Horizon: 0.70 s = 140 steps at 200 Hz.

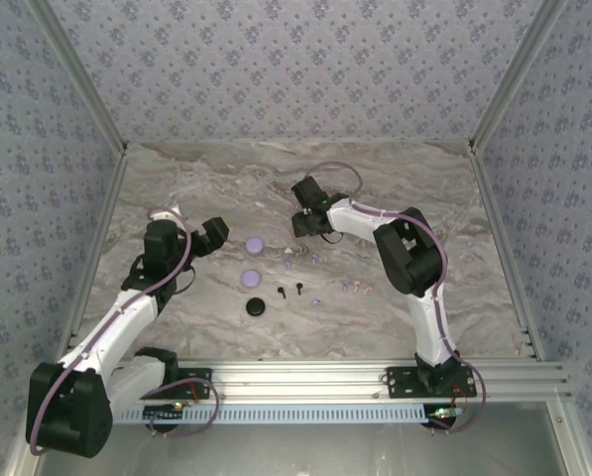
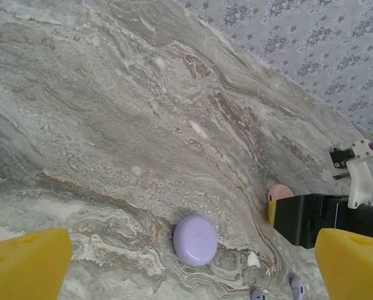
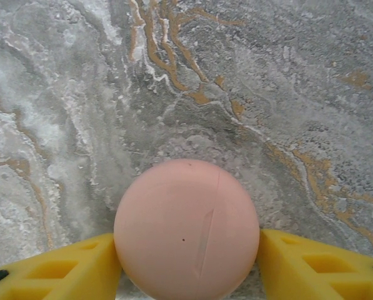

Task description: Insert the wireless bluetooth earbuds into the charging case

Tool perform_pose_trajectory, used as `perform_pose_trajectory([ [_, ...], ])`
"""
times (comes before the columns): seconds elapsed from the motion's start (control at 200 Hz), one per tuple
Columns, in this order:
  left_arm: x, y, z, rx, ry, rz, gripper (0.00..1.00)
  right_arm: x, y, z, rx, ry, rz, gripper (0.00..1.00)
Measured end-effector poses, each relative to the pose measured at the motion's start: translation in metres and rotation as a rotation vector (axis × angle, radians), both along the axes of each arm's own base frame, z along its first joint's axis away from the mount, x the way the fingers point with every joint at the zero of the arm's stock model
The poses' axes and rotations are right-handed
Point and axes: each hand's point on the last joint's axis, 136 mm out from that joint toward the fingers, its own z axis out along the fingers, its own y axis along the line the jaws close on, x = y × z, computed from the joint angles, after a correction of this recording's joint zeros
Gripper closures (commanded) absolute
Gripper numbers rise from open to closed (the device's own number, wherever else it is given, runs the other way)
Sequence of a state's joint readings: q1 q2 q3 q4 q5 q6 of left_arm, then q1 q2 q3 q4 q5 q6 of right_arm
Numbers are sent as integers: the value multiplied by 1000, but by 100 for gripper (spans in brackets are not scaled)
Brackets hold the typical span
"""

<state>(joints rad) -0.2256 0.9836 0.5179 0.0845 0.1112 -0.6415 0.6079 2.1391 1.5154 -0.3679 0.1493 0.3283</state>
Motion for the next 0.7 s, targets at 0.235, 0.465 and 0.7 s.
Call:
perform_pose_trajectory([
  [0.235, -1, -1, -1, 2, 3, -2, 1, 5, -12, -1, -31, -5, -6, 39],
  [0.465, -1, -1, -1, 4, 3, 0, 1, 7, -15, -1, -47, -9, 18, 39],
  [0.7, -1, -1, -1, 5, 4, -1, 1, 12, -20, 0, -49, -14, 57, 45],
])
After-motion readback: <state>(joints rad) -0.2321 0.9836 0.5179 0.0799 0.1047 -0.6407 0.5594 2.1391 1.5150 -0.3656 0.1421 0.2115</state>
